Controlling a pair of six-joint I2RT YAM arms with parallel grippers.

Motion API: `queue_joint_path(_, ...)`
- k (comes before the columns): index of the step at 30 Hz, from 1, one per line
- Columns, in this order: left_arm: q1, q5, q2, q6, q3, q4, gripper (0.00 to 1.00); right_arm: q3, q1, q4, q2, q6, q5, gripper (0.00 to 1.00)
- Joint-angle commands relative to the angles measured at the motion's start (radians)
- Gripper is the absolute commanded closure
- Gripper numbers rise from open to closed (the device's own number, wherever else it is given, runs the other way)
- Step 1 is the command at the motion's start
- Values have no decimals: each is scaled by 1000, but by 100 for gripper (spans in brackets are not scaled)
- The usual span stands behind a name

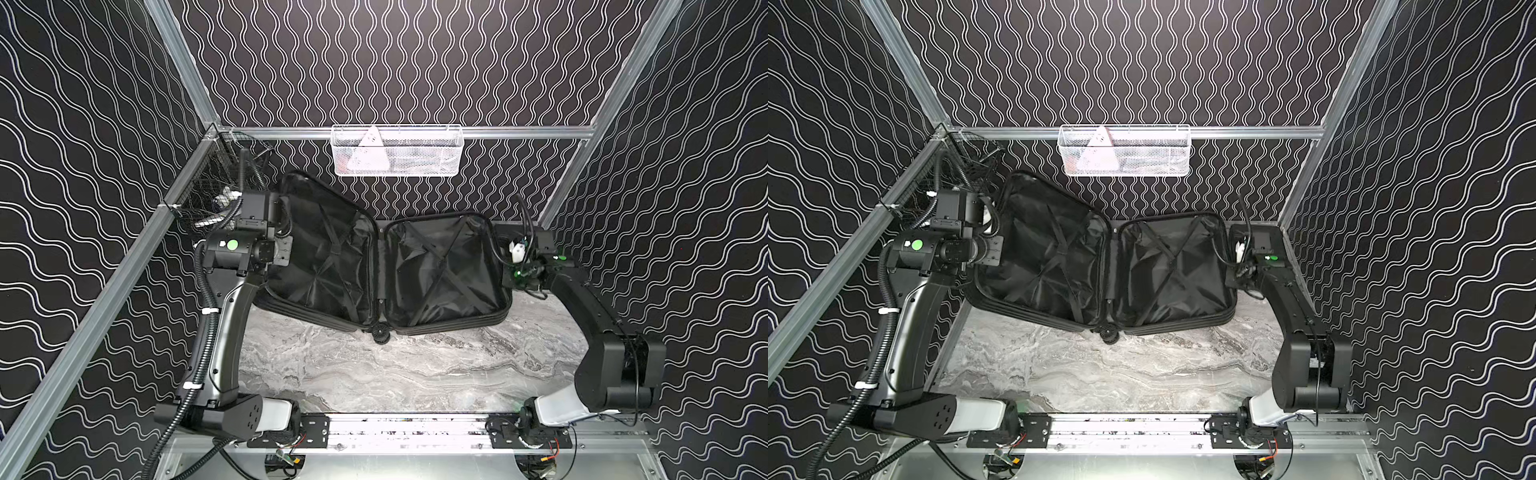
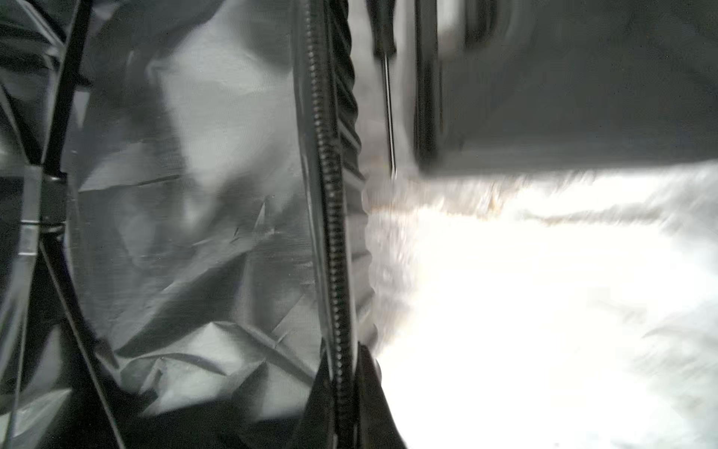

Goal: Close the suitcase zippers
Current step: Close the suitcase at the center of the board, then move the suitcase to the center of the board.

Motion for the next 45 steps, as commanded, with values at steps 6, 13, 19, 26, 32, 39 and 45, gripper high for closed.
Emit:
queue_joint_path(6, -227, -68, 65, -79, 172, -207, 100, -212, 194, 238, -57, 285, -183, 100)
queue_joint_path(13, -457, -119, 185, -216, 354, -284, 100, -279, 377, 405, -21, 447, -111, 100)
queue_joint_path(19, -726, -275, 372, -310, 576, -378, 100, -303, 431, 504, -3, 548, -96, 100)
queue_joint_path(26, -901, -249, 462, -321, 588, -278, 87, -327, 431, 546, -48, 577, -98, 97)
queue_joint_path(32, -991, -151, 468, -296, 537, -109, 64, -374, 431, 571, -131, 597, -78, 92)
queue_joint_path(39, -994, -71, 406, -279, 382, 43, 52, -463, 404, 644, -208, 625, -138, 87)
queue_joint_path(45, -946, 29, 321, -270, 224, 143, 48, -529, 420, 710, -193, 668, -235, 99)
